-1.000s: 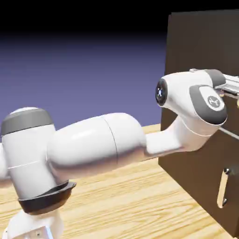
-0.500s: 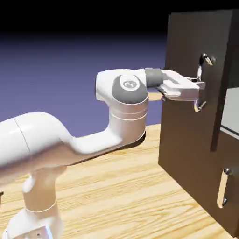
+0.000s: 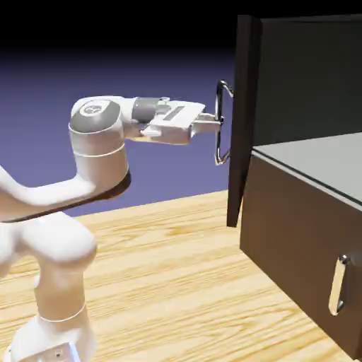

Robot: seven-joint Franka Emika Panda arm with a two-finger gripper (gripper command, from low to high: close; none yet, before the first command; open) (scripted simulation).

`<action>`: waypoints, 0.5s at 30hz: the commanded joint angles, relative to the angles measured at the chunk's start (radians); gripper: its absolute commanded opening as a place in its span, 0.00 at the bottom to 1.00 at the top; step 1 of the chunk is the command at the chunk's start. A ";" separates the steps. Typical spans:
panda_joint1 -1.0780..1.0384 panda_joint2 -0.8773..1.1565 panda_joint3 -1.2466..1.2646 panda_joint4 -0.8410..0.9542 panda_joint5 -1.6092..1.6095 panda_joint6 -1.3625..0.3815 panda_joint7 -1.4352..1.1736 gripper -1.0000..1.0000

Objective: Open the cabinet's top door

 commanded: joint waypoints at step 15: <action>-0.016 -0.001 0.544 -0.031 0.484 -0.332 0.039 0.00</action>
